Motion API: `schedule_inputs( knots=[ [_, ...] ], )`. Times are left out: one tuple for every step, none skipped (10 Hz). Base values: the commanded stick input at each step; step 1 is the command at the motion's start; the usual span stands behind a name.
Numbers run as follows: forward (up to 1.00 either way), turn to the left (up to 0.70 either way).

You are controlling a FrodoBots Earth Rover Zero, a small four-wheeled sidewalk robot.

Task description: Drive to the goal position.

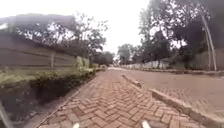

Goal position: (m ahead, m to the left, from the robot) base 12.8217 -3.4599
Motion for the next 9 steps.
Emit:
schedule_inputs(
  knots=[
    [0.70,0.00],
    [0.70,0.00],
    [0.70,0.00],
    [0.70,0.00],
    [0.70,0.00],
    [0.70,0.00],
    [0.70,0.00],
    [0.70,0.00],
    [0.70,0.01]
  ],
)
